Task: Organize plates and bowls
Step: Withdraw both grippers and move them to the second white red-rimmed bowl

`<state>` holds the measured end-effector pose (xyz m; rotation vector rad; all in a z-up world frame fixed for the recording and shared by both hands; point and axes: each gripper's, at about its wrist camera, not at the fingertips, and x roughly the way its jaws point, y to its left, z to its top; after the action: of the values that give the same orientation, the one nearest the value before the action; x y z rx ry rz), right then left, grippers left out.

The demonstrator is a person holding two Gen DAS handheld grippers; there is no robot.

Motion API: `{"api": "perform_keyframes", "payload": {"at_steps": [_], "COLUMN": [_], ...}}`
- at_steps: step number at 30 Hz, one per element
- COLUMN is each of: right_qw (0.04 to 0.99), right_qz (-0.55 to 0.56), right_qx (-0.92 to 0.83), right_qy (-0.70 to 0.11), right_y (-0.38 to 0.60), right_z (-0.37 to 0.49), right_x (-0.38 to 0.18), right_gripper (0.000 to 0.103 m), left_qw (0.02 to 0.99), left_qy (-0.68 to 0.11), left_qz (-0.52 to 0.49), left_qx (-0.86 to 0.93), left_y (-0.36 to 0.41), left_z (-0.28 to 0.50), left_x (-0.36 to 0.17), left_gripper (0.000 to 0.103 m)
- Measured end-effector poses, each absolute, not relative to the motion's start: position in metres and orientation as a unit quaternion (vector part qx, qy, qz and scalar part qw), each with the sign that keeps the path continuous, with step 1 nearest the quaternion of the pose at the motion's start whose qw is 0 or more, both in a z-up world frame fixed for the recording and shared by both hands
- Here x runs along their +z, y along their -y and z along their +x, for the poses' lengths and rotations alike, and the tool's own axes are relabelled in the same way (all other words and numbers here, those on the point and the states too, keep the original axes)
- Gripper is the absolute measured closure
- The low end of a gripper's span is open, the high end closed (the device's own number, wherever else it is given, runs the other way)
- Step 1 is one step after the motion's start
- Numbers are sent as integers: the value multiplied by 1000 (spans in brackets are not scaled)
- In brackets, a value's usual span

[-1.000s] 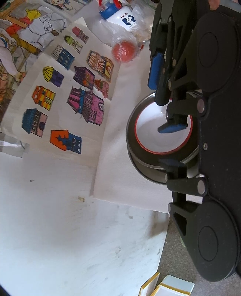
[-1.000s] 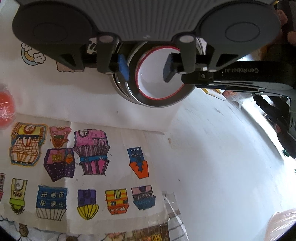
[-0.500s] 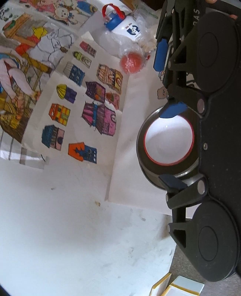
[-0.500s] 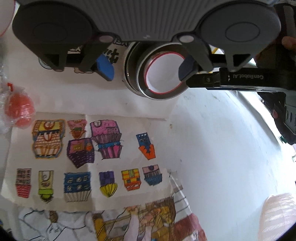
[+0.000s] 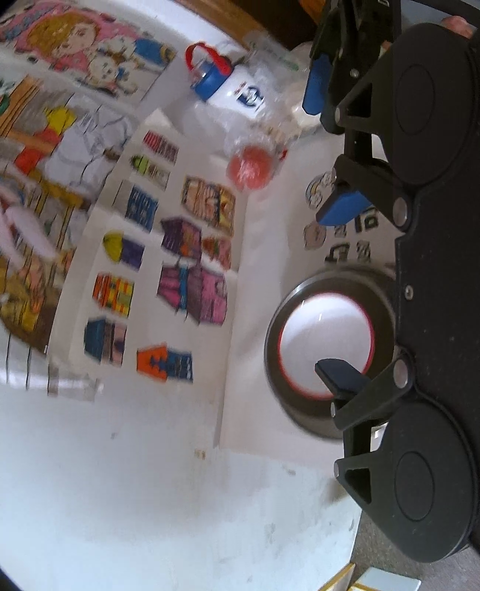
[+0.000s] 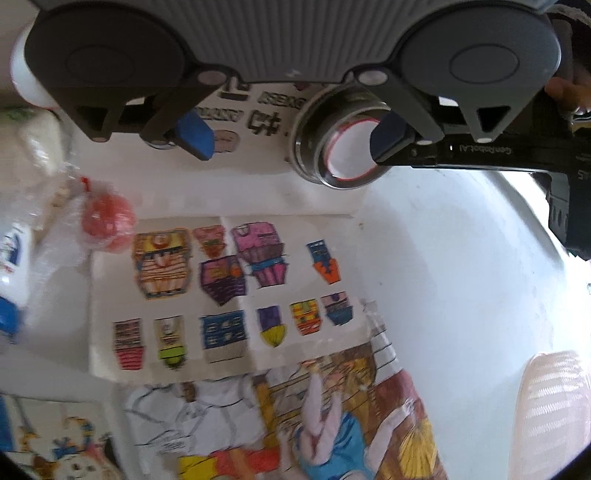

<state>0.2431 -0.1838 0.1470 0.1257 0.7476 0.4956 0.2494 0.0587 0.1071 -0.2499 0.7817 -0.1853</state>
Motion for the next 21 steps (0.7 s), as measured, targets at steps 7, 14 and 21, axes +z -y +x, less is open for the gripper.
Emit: {"api": "perform_keyframes", "payload": {"at_steps": [7,14,21], "right_qw": [917,926,916], "right_qz": [55,57,82], "right_qx": [185,108,57], "right_qy": [-350,-358,-389], "right_y": [238,301,339], "right_z": [217,195,199], "right_x": [154,146,119], "right_gripper": [5,5,14], "left_qw": [903,884,867], "left_qy": [-387,-411,-434], "left_qz": [-108,-93,-80], "left_qx": [-150,-200,-233], "left_y": [-7,48,98], "left_z": [251,260,275], "left_x": [93,73,55], "left_gripper": [20,20,20]}}
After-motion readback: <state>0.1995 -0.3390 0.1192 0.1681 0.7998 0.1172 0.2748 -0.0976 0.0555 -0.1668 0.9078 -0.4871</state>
